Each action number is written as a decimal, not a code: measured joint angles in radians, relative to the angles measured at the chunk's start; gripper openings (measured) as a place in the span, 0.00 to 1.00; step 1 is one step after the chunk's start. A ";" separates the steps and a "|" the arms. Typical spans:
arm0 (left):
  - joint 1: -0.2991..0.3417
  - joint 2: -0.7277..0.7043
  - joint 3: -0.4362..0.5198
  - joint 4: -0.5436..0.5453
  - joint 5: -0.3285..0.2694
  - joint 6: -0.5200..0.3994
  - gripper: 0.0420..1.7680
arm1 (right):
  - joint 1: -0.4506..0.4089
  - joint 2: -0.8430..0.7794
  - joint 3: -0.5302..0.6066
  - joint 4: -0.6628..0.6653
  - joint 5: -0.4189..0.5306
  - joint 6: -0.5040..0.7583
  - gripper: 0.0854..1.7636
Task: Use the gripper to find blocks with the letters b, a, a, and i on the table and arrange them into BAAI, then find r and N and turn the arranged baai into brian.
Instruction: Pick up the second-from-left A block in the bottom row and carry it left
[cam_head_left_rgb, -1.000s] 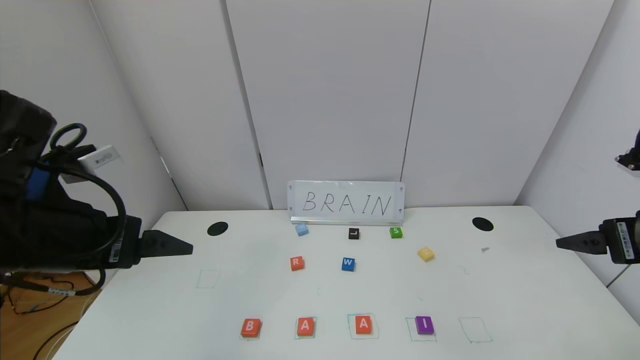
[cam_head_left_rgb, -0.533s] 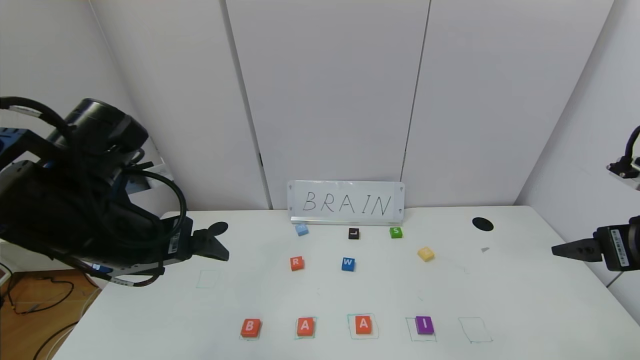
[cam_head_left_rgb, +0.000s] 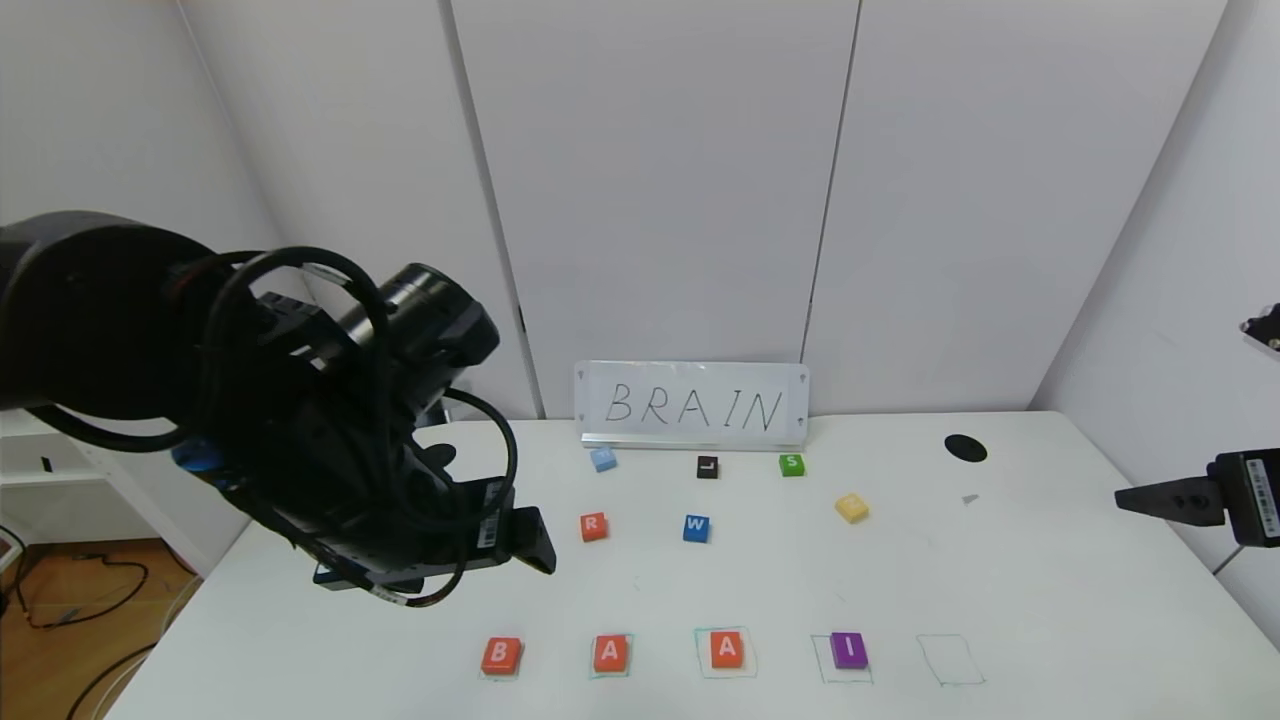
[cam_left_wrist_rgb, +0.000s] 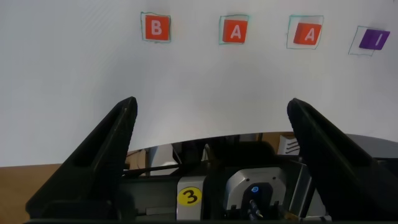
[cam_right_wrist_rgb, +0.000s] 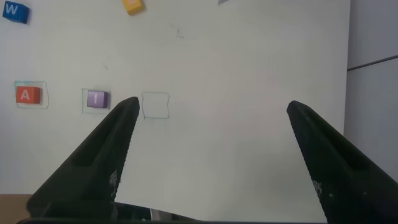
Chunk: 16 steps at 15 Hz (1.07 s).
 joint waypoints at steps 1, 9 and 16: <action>-0.021 0.020 0.000 -0.005 0.001 -0.001 0.97 | 0.004 -0.003 0.004 -0.001 -0.006 -0.001 0.97; -0.116 0.223 -0.004 -0.147 0.077 -0.106 0.97 | 0.037 -0.017 0.035 -0.010 -0.037 -0.008 0.97; -0.155 0.359 0.032 -0.247 0.089 -0.132 0.97 | 0.038 -0.017 0.042 -0.013 -0.039 -0.009 0.97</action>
